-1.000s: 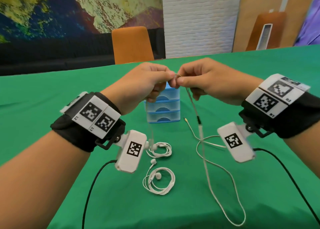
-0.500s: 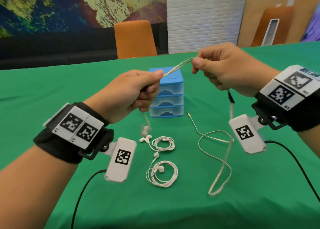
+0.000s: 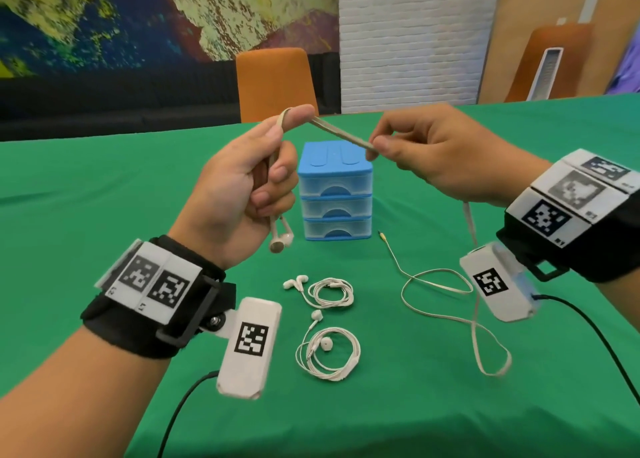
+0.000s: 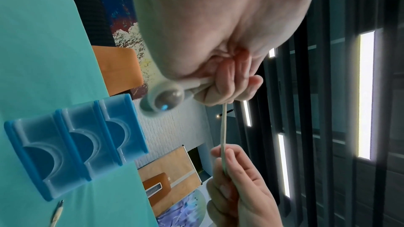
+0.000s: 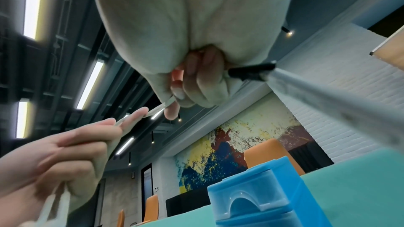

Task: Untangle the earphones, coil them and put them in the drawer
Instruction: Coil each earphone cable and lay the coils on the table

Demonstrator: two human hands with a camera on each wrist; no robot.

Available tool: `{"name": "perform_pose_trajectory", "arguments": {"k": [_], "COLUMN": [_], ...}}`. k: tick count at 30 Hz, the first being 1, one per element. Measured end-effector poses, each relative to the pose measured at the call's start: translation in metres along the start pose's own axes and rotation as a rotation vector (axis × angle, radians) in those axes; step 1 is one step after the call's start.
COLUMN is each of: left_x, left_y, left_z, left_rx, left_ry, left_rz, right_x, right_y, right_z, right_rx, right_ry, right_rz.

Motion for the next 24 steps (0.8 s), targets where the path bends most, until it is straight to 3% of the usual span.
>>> {"name": "perform_pose_trajectory", "arguments": {"k": [7, 14, 17, 20, 24], "left_x": [0.011, 0.017, 0.016, 0.014, 0.011], "left_y": [-0.002, -0.007, -0.002, 0.009, 0.017], "left_z": [-0.014, -0.010, -0.001, 0.004, 0.000], "left_rx": [-0.044, -0.145, 0.095, 0.476, 0.722], "left_ry": [0.098, 0.142, 0.106, 0.098, 0.080], "left_rz": [-0.156, -0.315, -0.311, -0.188, -0.108], "right_x": [-0.004, -0.007, -0.010, -0.010, -0.004], "right_y": [0.034, 0.056, 0.059, 0.057, 0.042], "right_z": [0.016, 0.050, 0.060, 0.063, 0.059], "right_rx": [-0.134, -0.199, -0.203, -0.215, -0.265], "right_ry": [-0.019, -0.176, -0.250, -0.288, -0.262], "right_rz": [0.110, 0.168, 0.159, 0.170, 0.129]}}
Point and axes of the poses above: each hand's wrist, its own x-axis towards the middle knuckle, its own y-axis out of the palm, z = x × y, the point moved 8 cm from there along x, towards the middle knuckle, and after that the axes turned 1 degree about x, right-handed, at the moved point
